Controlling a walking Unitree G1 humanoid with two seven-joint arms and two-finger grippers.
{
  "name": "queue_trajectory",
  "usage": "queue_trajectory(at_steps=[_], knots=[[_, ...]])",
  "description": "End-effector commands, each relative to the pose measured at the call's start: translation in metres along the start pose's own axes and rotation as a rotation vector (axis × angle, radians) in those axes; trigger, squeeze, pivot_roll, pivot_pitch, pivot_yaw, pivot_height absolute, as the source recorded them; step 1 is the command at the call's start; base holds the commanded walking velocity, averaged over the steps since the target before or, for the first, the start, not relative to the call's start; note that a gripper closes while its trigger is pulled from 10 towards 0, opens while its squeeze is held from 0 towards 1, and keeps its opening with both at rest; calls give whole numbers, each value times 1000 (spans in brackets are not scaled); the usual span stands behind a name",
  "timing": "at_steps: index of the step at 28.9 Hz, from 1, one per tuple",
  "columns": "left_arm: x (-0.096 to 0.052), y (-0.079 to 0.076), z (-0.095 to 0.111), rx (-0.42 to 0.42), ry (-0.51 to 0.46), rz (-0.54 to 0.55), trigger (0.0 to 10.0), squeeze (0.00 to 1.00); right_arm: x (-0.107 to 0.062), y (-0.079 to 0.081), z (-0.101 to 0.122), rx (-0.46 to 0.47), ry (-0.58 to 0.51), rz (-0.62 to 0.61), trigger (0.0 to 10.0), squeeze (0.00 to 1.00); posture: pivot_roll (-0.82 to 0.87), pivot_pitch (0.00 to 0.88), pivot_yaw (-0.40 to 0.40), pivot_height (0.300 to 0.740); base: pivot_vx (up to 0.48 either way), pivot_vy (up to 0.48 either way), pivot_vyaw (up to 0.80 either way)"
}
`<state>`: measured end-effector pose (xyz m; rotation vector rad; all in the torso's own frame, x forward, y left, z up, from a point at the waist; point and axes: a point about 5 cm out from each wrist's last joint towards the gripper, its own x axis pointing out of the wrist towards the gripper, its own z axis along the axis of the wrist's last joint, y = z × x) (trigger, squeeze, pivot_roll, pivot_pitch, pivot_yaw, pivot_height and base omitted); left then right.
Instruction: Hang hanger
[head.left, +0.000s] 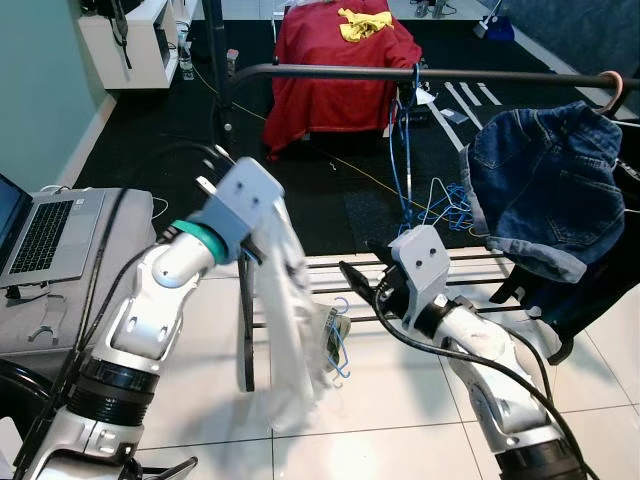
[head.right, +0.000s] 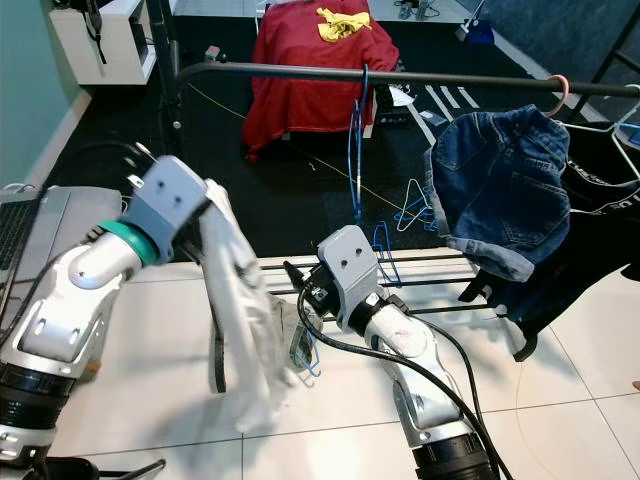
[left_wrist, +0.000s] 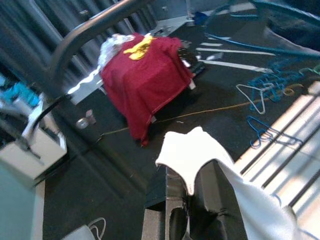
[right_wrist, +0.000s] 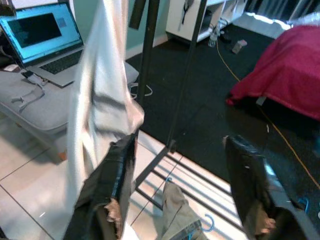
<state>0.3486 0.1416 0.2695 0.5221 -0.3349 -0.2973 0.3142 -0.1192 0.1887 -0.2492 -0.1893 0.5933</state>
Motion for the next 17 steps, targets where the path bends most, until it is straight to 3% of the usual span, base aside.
queue_trajectory(at_steps=[1, 2, 3, 4, 5, 7, 8, 10, 12, 14, 15, 17], knots=[[1, 1, 1, -13, 0, 13, 10000, 0, -3, -1, -1, 11, 6, -15, 10000, 1000, -130, 163, 65, 740, 0, 0, 0], [0, -1, 2, -18, -7, -1, 10000, 0, -6, -4, 1, 11, -4, -49, 10000, 106, -129, 166, 65, 740, 0, 0, 0], [-1, -4, 3, -5, -13, -27, 10000, 0, -7, -13, 9, -1, -36, -135, 10000, 0, -126, 171, 70, 740, 0, 0, 0], [-3, -7, 2, 6, -16, -48, 10000, 0, -8, -23, 16, -10, -64, -218, 10000, 0, -126, 171, 70, 740, 0, 0, 0], [-3, -7, 2, 6, -16, -48, 10000, 0, -8, -23, 16, -10, -64, -218, 10000, 0, -126, 171, 70, 740, 0, 0, 0], [-5, -11, 3, 13, -24, -72, 10000, 0, -7, -53, 30, -25, -107, -414, 10000, 0, -121, 179, 80, 740, 0, 0, 0], [-5, -11, 3, 13, -24, -72, 10000, 0, -7, -53, 30, -25, -107, -414, 10000, 0, -121, 179, 80, 740, 0, 0, 0], [-6, -16, 7, 5, -49, -94, 10000, 0, 0, -74, 34, -13, -108, -496, 10000, 0, -114, 181, 82, 740, 0, 0, 0], [-6, -16, 7, 5, -49, -94, 10000, 0, 0, -74, 34, -13, -108, -496, 10000, 0, -114, 181, 82, 740, 0, 0, 0], [-6, -19, 9, -1, -62, -103, 10000, 0, 7, -82, 35, 7, -98, -510, 10000, 0, -109, 182, 83, 740, 0, 0, 0], [-7, -22, 11, -9, -71, -109, 10000, 0, 20, -90, 34, 31, -76, -522, 10000, 0, -96, 189, 79, 740, 0, 0, 0], [-7, -22, 11, -9, -71, -109, 10000, 0, 20, -90, 34, 31, -76, -522, 10000, 0, -96, 189, 79, 740, 0, 0, 0]])
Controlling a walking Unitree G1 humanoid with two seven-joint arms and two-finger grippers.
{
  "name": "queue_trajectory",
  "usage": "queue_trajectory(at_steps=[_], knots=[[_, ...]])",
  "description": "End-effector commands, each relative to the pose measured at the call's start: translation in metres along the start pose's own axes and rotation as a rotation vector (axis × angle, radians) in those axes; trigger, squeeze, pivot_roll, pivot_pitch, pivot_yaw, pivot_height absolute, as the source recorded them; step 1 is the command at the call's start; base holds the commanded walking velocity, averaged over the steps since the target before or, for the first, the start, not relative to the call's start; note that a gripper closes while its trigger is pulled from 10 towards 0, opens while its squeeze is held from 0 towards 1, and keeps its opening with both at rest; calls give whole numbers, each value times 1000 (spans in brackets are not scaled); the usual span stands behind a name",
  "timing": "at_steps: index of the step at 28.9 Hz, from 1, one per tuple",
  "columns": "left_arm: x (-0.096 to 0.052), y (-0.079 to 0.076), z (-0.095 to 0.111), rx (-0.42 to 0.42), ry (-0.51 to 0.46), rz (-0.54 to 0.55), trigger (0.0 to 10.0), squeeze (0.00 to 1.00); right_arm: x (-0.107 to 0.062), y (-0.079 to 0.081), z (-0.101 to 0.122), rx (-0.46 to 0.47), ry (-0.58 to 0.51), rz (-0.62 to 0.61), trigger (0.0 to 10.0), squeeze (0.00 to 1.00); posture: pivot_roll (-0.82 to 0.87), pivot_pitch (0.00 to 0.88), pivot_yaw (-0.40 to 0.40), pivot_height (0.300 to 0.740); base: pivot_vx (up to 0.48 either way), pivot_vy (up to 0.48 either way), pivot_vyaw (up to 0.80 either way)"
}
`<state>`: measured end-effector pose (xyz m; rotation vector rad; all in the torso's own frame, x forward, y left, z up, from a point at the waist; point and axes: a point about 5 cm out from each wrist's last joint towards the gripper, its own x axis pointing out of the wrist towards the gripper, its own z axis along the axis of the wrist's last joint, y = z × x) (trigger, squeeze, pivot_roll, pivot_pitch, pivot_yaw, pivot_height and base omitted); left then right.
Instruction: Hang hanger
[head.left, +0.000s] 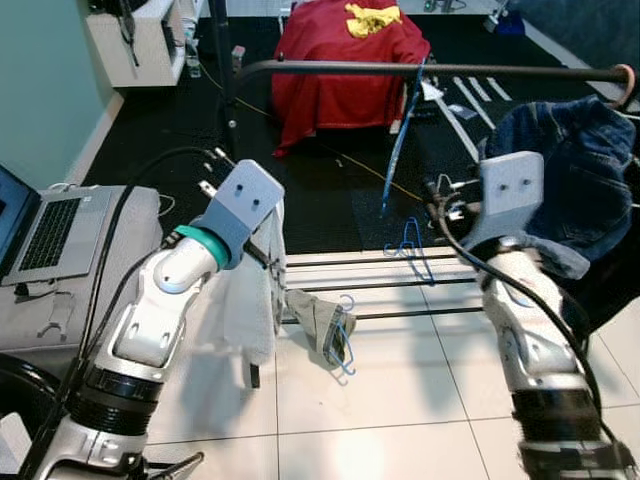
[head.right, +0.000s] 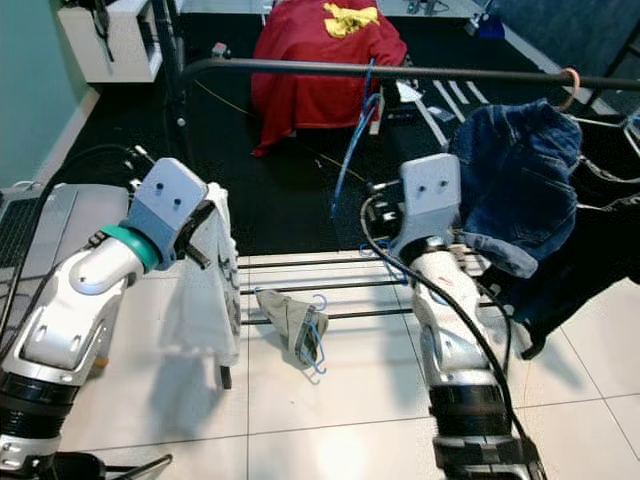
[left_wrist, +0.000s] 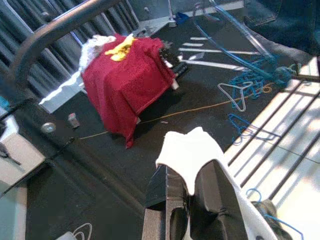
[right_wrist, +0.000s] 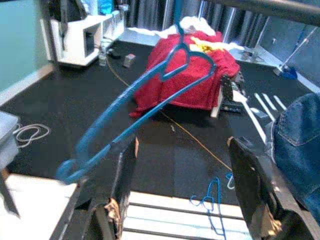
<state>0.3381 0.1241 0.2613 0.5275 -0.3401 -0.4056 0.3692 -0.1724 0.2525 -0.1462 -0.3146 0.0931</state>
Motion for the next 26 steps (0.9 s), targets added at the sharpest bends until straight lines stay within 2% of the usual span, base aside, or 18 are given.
queue_trajectory(at_steps=[1, 2, 3, 5, 6, 8, 9, 11, 12, 16, 18, 19, 21, 23, 26], knots=[[-2, -4, 8, -9, -46, -10, 10000, 0, 14, -1, -6, 37, 41, -18, 10000, 0, -88, 190, 76, 740, 0, 0, 0], [-2, -4, 8, -9, -46, -10, 10000, 0, 14, -1, -6, 37, 41, -18, 10000, 0, -88, 190, 76, 740, 0, 0, 0], [-4, -6, 11, -21, -52, -7, 10000, 0, 27, 3, -8, 81, 76, -10, 10000, 1000, -61, 208, 68, 740, 0, 0, 0], [-4, -6, 11, -21, -52, -7, 10000, 0, 27, 3, -8, 81, 76, -10, 10000, 1000, -61, 208, 68, 740, 0, 0, 0], [-6, -7, 13, -27, -54, -4, 10000, 0, 34, 7, -8, 104, 95, -5, 10000, 1000, -61, 208, 68, 740, 0, 0, 0], [-8, -8, 13, -32, -52, 2, 10000, 0, 37, 12, -7, 109, 99, 11, 10000, 1000, -51, 213, 62, 740, 0, 0, 0], [-10, -8, 13, -35, -50, 6, 10000, 0, 39, 16, -2, 96, 81, 26, 10000, 145, -47, 215, 60, 740, 0, 0, 0], [-10, -8, 13, -35, -50, 6, 10000, 0, 39, 16, -2, 96, 81, 26, 10000, 145, -47, 215, 60, 740, 0, 0, 0], [-11, -9, 14, -52, -56, 9, 10000, 0, 36, 21, 4, 68, 35, 40, 10000, 0, -51, 215, 59, 740, 0, 0, 0], [-11, -13, 17, -92, -80, 4, 10000, 0, 24, 20, 12, 42, -44, 0, 10000, 0, -76, 204, 64, 740, 0, 0, 0], [-10, -17, 21, -115, -104, -15, 10000, 0, 10, 20, 15, 40, -97, -1, 10000, 0, -84, 194, 68, 740, 0, 0, 0], [-9, -19, 22, -120, -114, -24, 10000, 0, 5, 22, 17, 39, -119, 19, 10000, 0, -84, 194, 68, 740, 0, 0, 0], [-8, -22, 28, -141, -152, -65, 10000, 0, -12, 35, 19, 51, -164, 178, 10000, 0, -103, 182, 70, 740, 0, 0, 0], [-8, -24, 31, -149, -174, -91, 10000, 0, -22, 41, 17, 43, -174, 275, 10000, 0, -121, 173, 68, 740, 0, 0, 0], [-7, -24, 32, -149, -181, -101, 10000, 0, -26, 42, 17, 33, -172, 303, 10000, 0, -121, 173, 68, 740, 0, 0, 0]])
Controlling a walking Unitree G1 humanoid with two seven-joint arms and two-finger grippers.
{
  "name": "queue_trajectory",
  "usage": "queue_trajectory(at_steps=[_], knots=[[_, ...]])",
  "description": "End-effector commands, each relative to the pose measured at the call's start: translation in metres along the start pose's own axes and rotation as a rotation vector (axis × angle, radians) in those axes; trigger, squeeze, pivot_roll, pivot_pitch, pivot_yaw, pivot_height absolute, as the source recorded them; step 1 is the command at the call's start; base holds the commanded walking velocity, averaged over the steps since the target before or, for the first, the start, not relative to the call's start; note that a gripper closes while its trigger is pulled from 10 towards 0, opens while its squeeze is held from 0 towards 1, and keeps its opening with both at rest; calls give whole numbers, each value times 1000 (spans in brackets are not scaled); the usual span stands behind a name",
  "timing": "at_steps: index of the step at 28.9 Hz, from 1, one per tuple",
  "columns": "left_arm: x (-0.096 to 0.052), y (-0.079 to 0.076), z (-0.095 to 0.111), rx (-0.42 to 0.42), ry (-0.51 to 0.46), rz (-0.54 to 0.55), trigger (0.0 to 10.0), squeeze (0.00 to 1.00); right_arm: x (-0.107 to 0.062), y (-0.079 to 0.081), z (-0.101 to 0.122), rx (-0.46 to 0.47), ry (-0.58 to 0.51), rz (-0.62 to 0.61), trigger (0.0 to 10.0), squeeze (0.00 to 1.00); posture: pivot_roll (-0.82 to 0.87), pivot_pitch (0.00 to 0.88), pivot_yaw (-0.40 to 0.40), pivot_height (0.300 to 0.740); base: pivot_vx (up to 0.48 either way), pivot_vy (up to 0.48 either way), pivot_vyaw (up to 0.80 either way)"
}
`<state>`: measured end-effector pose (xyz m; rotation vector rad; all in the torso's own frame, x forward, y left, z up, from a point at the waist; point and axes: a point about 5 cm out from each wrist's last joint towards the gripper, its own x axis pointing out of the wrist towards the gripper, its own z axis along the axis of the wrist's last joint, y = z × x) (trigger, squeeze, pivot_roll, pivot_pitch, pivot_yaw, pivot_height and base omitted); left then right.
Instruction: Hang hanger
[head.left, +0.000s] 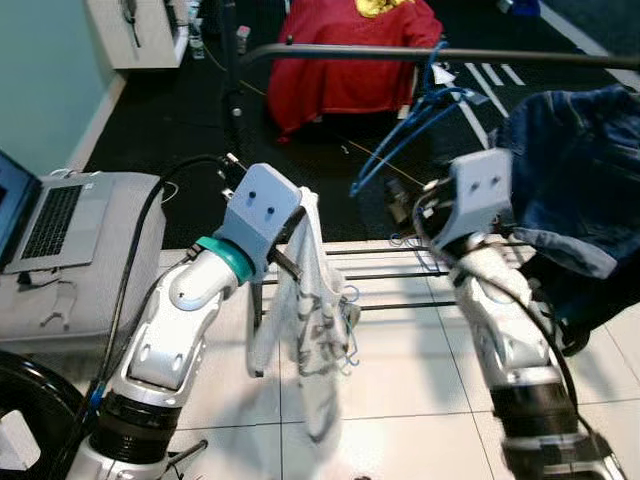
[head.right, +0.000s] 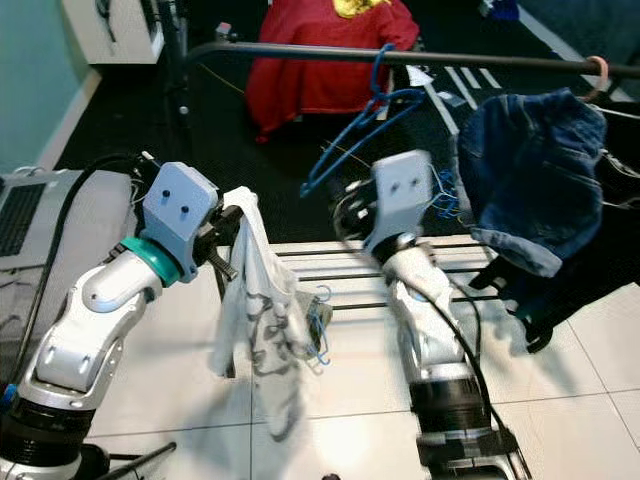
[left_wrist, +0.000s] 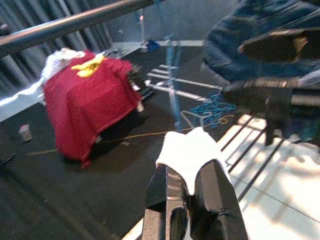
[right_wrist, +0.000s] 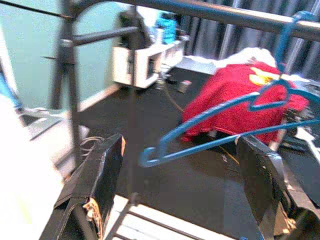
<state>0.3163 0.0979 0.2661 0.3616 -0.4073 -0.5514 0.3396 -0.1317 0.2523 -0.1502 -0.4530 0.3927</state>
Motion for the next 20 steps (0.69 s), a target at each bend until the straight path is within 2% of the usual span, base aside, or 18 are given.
queue_trajectory(at_steps=[1, 2, 3, 4, 5, 7, 8, 10, 11, 12, 15, 17, 20], knots=[[1, -1, 11, 9, -67, -31, 10000, 0, -14, 7, 1, -24, 13, 119, 10000, 0, -135, 166, 66, 740, 0, 0, 0], [1, -1, 11, 9, -67, -31, 10000, 0, -14, 7, 1, -24, 13, 119, 10000, 0, -135, 166, 66, 740, 0, 0, 0], [1, 0, 15, 5, -95, -52, 10000, 0, -30, 12, -4, -35, 55, 223, 10000, 0, -152, 161, 64, 740, 0, 0, 0], [1, 0, 20, 0, -121, -81, 10000, 0, -44, 14, -12, -43, 109, 278, 10000, 0, -158, 156, 61, 740, 0, 0, 0], [1, 0, 20, 0, -121, -81, 10000, 0, -44, 14, -12, -43, 109, 278, 10000, 0, -158, 156, 61, 740, 0, 0, 0], [-1, -1, 28, -16, -164, -147, 10000, 0, -61, 13, -31, -73, 191, 298, 10000, 0, -155, 153, 60, 740, 0, 0, 0], [-1, -1, 28, -16, -164, -147, 10000, 0, -61, 13, -31, -73, 191, 298, 10000, 0, -155, 153, 60, 740, 0, 0, 0], [-5, -2, 36, -62, -211, -224, 10000, 0, -70, 12, -47, -105, 241, 291, 10000, 0, -154, 150, 60, 740, 0, 0, 0], [-10, -1, 41, -66, -236, -291, 10000, 0, -74, 14, -54, -134, 275, 344, 10000, 0, -147, 144, 58, 740, 0, 0, 0], [-10, -1, 41, -66, -236, -291, 10000, 0, -74, 14, -54, -134, 275, 344, 10000, 0, -147, 144, 58, 740, 0, 0, 0], [-12, 2, 41, -42, -238, -333, 10000, 0, -78, 14, -55, -160, 302, 388, 10000, 0, -144, 139, 53, 740, 0, 0, 0], [-13, 2, 40, 4, -245, -387, 10000, 0, -83, 6, -55, -233, 339, 430, 10000, 0, -151, 138, 49, 740, 0, 0, 0], [-14, 2, 39, 17, -247, -404, 10000, 0, -84, 3, -55, -254, 351, 444, 10000, 0, -151, 138, 49, 740, 0, 0, 0]])
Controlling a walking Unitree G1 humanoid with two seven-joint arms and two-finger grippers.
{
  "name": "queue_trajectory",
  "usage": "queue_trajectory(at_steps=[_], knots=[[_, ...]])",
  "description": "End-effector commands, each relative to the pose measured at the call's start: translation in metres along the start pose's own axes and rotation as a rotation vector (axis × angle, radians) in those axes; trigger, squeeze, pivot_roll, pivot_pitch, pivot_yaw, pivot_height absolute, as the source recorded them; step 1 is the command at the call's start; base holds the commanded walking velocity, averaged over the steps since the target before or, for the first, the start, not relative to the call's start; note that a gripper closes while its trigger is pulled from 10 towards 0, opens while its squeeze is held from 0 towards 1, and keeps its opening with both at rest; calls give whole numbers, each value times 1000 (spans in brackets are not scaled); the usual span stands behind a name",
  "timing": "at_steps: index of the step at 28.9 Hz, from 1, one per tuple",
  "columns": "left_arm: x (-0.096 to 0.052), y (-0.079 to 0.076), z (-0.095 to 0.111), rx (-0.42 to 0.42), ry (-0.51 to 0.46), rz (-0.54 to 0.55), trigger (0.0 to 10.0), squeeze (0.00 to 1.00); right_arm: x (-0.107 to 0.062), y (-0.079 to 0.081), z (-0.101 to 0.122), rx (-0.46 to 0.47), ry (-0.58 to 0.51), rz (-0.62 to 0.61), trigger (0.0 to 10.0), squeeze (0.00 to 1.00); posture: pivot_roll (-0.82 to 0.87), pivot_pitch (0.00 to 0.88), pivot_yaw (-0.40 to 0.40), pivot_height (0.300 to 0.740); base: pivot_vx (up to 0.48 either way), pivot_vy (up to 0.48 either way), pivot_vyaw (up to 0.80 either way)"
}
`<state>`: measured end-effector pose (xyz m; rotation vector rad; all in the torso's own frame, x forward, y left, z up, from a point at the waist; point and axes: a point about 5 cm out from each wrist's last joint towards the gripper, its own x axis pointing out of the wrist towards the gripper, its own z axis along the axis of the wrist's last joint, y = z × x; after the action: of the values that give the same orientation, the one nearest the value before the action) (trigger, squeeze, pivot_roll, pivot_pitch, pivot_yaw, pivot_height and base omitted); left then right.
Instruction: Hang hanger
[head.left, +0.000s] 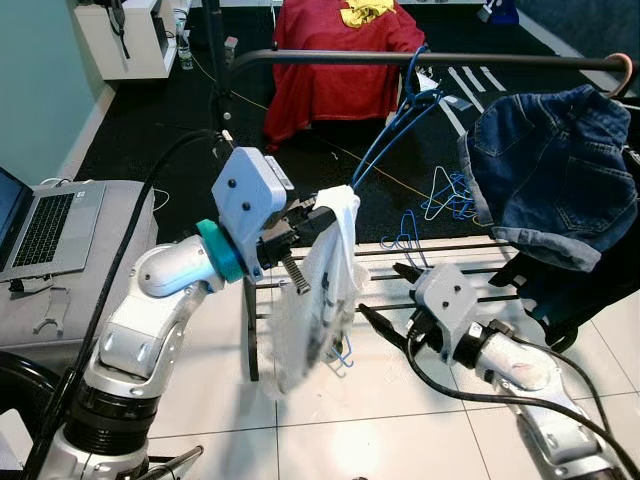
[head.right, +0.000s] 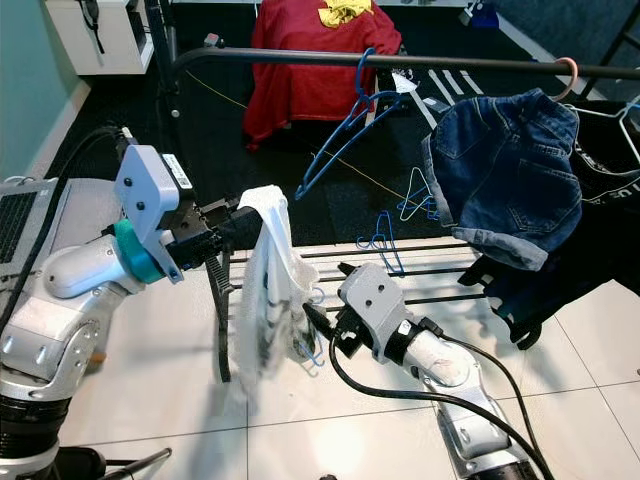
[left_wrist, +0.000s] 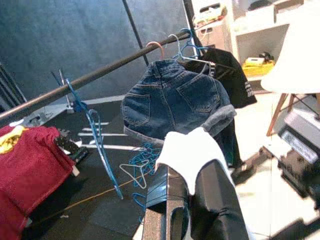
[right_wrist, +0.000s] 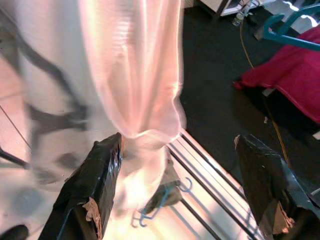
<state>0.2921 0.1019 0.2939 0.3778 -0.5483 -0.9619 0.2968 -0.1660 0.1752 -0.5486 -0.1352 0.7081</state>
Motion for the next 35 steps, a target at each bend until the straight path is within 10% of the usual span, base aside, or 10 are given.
queue_trajectory(at_steps=[1, 22, 26, 27, 28, 30, 31, 32, 34, 35], knots=[[3, -2, 6, 29, -39, -63, 10000, 0, -8, 2, -6, -30, 42, 48, 10000, 0, -160, 138, 51, 740, 0, 0, 0], [14, 8, 18, -21, -127, -101, 10000, 0, -1, 45, 2, 111, -45, 260, 10000, 0, -155, 144, 61, 740, 0, 0, 0], [16, 8, 20, -33, -145, -102, 10000, 0, 4, 38, -2, 91, -31, 207, 8549, 0, -154, 145, 61, 740, 0, 0, 0], [16, 8, 21, -36, -149, -101, 10000, 0, 5, 36, -3, 86, -26, 185, 3647, 0, -153, 145, 61, 740, 0, 0, 0], [17, 7, 23, -42, -158, -102, 10000, 0, 8, 31, -5, 62, -13, 144, 1804, 0, -155, 146, 60, 740, 0, 0, 0], [17, 7, 23, -44, -160, -102, 10000, 0, 9, 30, -6, 57, -10, 135, 1804, 0, -155, 146, 60, 740, 0, 0, 0], [18, 7, 24, -51, -165, -104, 10000, 0, 11, 26, -6, 50, -5, 103, 0, 0, -154, 147, 60, 740, 0, 0, 0], [18, 7, 24, -51, -165, -104, 10000, 0, 11, 26, -6, 50, -5, 103, 0, 0, -154, 147, 60, 740, 0, 0, 0], [17, 7, 22, -56, -158, -101, 10000, 0, 13, 18, -6, 31, 0, 35, 10000, 0, -153, 148, 59, 740, 0, 0, 0], [17, 7, 22, -56, -158, -101, 10000, 0, 13, 18, -6, 31, 0, 35, 10000, 0, -153, 148, 59, 740, 0, 0, 0]])
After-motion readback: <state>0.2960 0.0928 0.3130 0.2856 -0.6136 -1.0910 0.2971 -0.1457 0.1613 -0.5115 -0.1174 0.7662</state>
